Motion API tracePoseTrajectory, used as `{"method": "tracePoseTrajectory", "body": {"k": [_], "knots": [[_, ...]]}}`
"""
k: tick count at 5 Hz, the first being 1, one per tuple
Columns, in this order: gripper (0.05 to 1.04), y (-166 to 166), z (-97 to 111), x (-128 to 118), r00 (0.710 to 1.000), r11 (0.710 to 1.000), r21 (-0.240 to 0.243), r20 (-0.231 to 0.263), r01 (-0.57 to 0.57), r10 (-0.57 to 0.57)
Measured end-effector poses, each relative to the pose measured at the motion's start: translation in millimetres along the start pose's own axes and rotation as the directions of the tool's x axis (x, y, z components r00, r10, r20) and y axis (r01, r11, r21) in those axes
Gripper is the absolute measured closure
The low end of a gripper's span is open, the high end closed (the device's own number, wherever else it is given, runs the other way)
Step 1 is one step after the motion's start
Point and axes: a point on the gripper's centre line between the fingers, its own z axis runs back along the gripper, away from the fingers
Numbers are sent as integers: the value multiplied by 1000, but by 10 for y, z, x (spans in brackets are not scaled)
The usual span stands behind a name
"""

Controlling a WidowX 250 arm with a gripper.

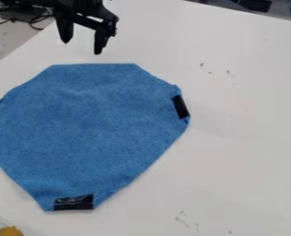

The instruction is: Fold the cloth right to left.

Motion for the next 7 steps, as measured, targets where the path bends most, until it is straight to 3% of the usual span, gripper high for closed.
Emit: {"method": "tracePoseTrajectory", "body": {"k": [1,2,4,7], "knots": [[85,-38,-119,-41,999,1000,-5,-34,5,-6],[85,-130,-162,-64,999,1000,-1,-37,26,-26],[85,-756,-192,52,997,999,-50,-77,-19,16],[85,-1485,-124,-30,994,984,-169,-106,-53,35]]}}
